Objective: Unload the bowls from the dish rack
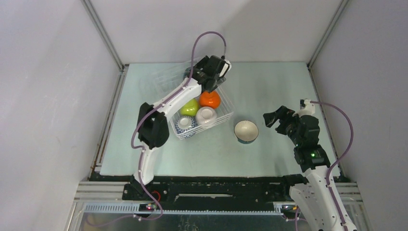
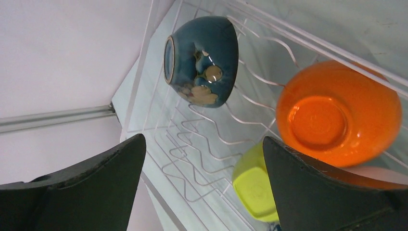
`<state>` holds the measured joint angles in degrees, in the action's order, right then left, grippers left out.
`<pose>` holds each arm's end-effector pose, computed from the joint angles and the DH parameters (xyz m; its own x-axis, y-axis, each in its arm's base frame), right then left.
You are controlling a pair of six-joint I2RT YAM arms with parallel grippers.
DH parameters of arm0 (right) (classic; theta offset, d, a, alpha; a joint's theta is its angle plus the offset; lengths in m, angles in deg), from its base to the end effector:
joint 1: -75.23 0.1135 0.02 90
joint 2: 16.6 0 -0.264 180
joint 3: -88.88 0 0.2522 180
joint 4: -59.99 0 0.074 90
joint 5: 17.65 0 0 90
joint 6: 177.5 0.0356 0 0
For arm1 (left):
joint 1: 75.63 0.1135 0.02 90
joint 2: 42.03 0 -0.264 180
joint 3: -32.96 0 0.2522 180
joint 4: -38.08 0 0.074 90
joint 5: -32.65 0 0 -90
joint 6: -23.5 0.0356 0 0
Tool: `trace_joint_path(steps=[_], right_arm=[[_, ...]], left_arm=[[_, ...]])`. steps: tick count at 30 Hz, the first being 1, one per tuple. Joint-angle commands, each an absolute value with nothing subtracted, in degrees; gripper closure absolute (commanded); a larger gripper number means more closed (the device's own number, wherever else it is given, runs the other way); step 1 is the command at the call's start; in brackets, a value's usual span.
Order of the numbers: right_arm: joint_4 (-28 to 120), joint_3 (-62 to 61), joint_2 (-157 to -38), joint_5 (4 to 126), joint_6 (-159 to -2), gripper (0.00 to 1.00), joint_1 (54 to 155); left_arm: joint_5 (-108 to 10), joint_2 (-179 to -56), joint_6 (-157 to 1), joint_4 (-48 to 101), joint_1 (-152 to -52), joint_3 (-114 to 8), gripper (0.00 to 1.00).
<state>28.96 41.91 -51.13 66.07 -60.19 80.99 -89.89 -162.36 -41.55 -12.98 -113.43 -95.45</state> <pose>0.1513 0.0192 0.2826 -0.3749 0.4205 -0.8262 -0.0348 0.8842 0.4659 0.3903 -0.2785 0.3059 -0.4016 0.7616 -0.5086 0.4138 0.6464 0.6411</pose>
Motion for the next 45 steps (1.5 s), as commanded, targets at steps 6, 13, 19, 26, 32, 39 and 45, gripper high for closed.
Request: trace_joint_path(steps=[6,13,19,26,32,39,45], right_arm=[[31.3,39.6,-51.1,67.3,-62.1,0.02,81.4],[32.3,39.6,-52.0,66.9,-62.0,0.02,81.4],[32.3,39.6,-52.4,66.9,-61.9,0.02,81.4],[32.3,39.6,-52.2,67.0,-62.0,0.02,81.4],[32.0,39.7,-52.1,67.3,-62.1,0.02,81.4],[31.8,39.7,-52.0,67.5,-62.2,0.02,81.4],[31.8,39.7,-52.0,67.7,-62.4,0.02,81.5]], left_arm=[[-87.9,-165.7,-34.2,-12.2,-110.3,-102.7,0.00],[-85.5,-167.3,-33.0,-12.1,-108.2,-103.0,0.00],[-78.5,-168.0,-31.0,-13.8,-106.9,-101.8,0.00],[-77.0,-170.7,-30.1,-12.7,-105.7,-103.9,0.00],[-78.8,-172.5,-27.4,-12.9,-104.9,-104.6,0.00],[-77.4,-173.2,-26.3,-11.8,-103.1,-105.5,0.00],[-77.5,-175.6,-24.5,-10.3,-102.9,-107.9,0.00]])
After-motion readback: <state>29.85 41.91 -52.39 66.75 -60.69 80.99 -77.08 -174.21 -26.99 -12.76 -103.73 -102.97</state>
